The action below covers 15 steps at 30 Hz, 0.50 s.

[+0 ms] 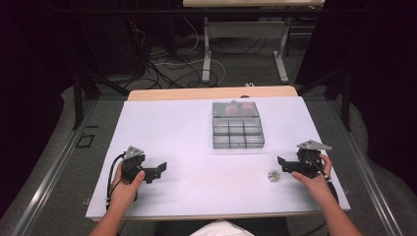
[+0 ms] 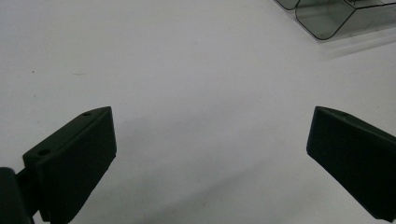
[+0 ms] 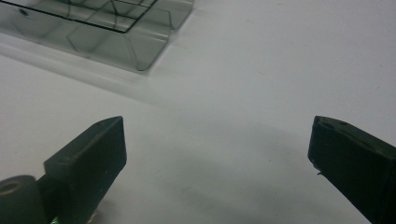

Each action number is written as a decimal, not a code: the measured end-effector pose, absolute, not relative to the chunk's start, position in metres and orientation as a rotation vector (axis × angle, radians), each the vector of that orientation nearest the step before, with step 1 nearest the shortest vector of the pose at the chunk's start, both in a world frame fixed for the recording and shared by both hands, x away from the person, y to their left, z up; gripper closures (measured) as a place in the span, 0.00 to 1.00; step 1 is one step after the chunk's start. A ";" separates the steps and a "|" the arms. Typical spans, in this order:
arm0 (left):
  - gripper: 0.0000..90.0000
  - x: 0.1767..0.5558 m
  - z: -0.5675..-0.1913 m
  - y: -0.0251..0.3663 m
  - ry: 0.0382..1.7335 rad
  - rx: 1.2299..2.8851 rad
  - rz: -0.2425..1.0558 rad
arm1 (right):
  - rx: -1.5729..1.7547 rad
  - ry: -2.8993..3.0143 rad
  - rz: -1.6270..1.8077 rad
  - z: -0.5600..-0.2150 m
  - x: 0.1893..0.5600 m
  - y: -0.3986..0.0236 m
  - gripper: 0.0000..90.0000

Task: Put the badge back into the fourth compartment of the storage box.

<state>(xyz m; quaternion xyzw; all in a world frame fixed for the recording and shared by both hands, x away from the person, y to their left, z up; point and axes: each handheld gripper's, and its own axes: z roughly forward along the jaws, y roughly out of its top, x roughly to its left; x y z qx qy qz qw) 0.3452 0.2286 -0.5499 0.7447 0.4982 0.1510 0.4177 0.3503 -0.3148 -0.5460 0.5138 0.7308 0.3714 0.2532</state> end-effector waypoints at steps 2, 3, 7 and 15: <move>0.02 0.345 -0.550 0.228 1.259 1.849 0.383 | 1.386 1.987 1.007 -0.543 0.346 -0.313 0.04; 0.02 0.345 -0.549 0.230 1.257 1.861 0.371 | 1.387 1.992 1.011 -0.541 0.345 -0.313 0.04; 0.03 0.343 -0.549 0.230 1.275 1.838 0.373 | 1.396 1.995 1.022 -0.536 0.339 -0.311 0.04; 0.05 0.340 -0.546 0.230 1.271 1.830 0.365 | 1.358 1.994 1.014 -0.524 0.332 -0.306 0.05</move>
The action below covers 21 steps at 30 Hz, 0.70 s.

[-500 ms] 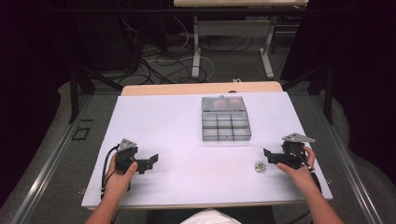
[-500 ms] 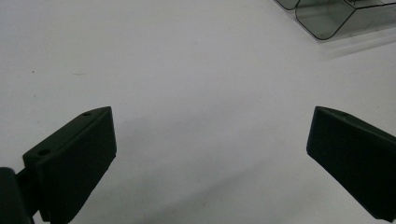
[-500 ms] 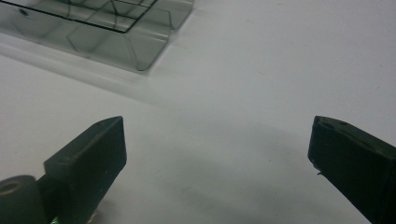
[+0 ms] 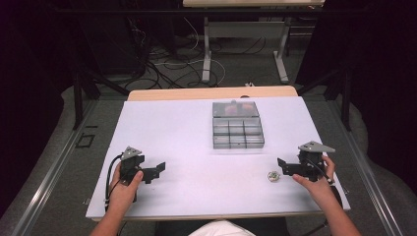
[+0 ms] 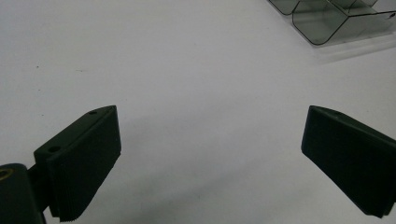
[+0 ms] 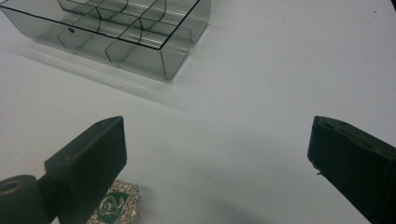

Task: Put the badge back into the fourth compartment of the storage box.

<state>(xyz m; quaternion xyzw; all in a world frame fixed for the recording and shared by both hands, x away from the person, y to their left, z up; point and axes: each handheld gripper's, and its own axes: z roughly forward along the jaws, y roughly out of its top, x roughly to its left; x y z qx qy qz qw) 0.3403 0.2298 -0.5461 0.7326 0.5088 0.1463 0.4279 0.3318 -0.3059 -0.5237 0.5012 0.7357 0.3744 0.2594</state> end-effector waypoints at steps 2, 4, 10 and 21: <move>0.05 0.340 -0.545 0.229 1.266 1.825 0.362 | 1.347 1.994 1.007 -0.522 0.331 -0.304 0.06; 0.05 0.340 -0.545 0.229 1.261 1.831 0.370 | 1.315 2.009 1.006 -0.520 0.329 -0.304 0.08; 0.05 0.340 -0.544 0.227 1.247 1.843 0.361 | 1.296 2.046 1.025 -0.518 0.321 -0.300 0.12; 0.05 0.342 -0.544 0.224 1.246 1.858 0.345 | 1.235 2.152 0.995 -0.524 0.308 -0.292 0.19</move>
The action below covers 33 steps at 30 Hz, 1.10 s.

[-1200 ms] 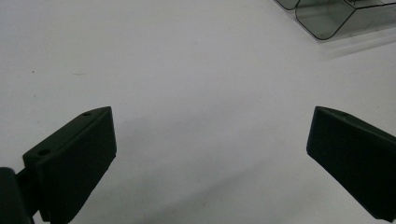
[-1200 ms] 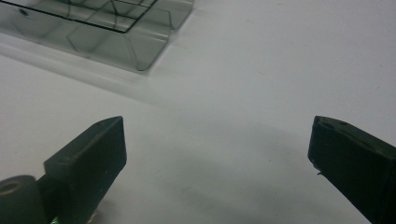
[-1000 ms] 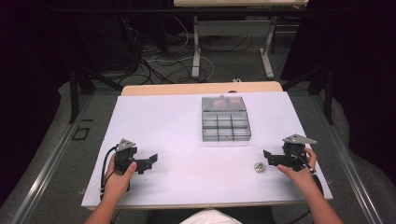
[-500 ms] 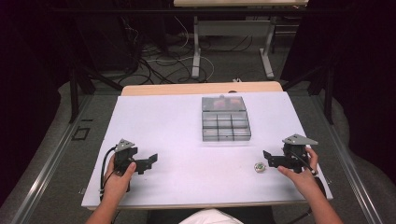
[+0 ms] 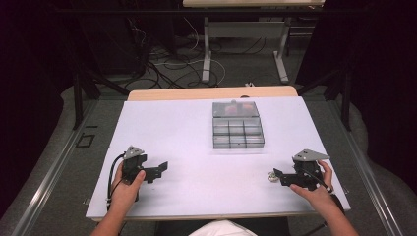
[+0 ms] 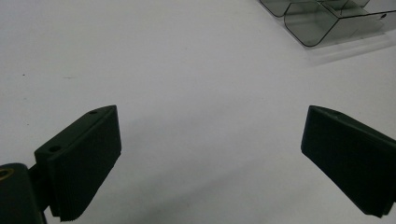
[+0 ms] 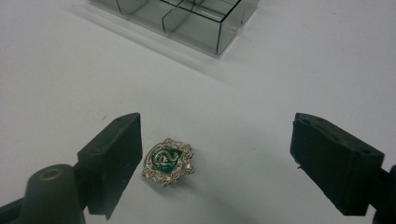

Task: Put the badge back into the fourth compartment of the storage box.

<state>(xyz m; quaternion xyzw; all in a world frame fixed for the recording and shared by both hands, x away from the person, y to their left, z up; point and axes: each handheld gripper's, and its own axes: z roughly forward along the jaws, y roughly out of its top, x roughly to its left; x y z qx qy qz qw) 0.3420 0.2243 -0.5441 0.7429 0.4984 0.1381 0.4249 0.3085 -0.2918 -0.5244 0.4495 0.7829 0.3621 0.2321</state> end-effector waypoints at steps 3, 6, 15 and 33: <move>0.05 0.343 -0.545 0.223 1.248 1.849 0.350 | 1.236 2.172 0.986 -0.527 0.309 -0.290 0.20; 0.05 0.343 -0.545 0.223 1.249 1.852 0.348 | 1.237 2.179 0.975 -0.529 0.309 -0.289 0.21; 0.06 0.343 -0.545 0.224 1.250 1.853 0.346 | 1.188 2.255 0.913 -0.539 0.311 -0.281 0.30; 0.06 0.344 -0.545 0.225 1.256 1.857 0.348 | 1.126 2.327 0.826 -0.549 0.312 -0.277 0.39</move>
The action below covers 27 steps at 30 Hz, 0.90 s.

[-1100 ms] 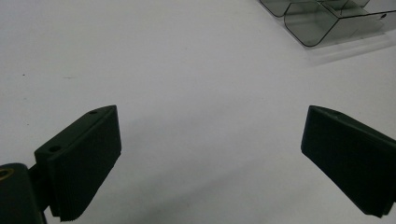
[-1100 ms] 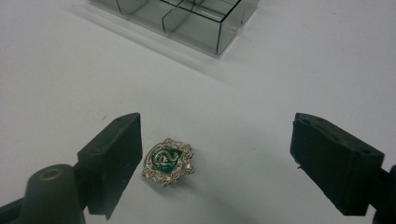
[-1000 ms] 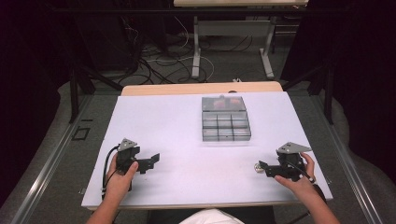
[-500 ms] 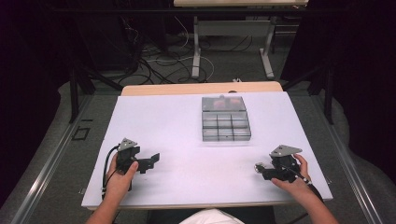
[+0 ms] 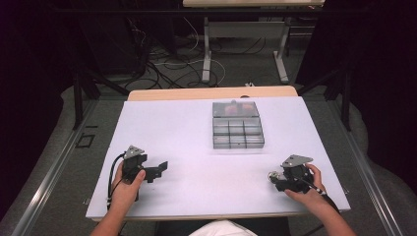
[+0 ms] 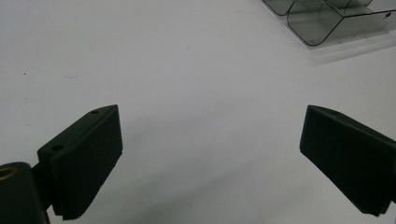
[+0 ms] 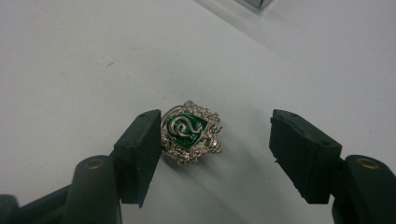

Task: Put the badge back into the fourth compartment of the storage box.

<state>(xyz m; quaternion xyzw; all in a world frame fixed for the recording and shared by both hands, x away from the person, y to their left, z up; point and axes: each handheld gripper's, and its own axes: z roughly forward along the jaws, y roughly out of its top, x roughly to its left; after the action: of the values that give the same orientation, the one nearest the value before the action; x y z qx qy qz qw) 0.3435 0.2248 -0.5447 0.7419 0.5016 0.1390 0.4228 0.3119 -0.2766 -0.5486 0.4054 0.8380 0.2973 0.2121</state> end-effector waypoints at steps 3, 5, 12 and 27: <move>0.06 0.344 -0.546 0.224 1.258 1.840 0.366 | 1.116 2.339 0.822 -0.549 0.313 -0.276 0.40; 0.06 0.344 -0.546 0.224 1.257 1.840 0.365 | 1.132 2.337 0.835 -0.549 0.313 -0.276 0.41; 0.06 0.344 -0.545 0.224 1.260 1.854 0.352 | 1.154 2.362 0.860 -0.551 0.315 -0.276 0.49; 0.07 0.344 -0.545 0.224 1.263 1.860 0.347 | 1.188 2.429 0.905 -0.551 0.316 -0.278 0.66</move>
<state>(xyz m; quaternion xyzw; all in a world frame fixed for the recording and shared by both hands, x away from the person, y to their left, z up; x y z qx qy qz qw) 0.3439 0.2244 -0.5453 0.7421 0.5037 0.1385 0.4200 0.3157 -0.2782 -0.5515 0.4123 0.8429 0.3141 0.1443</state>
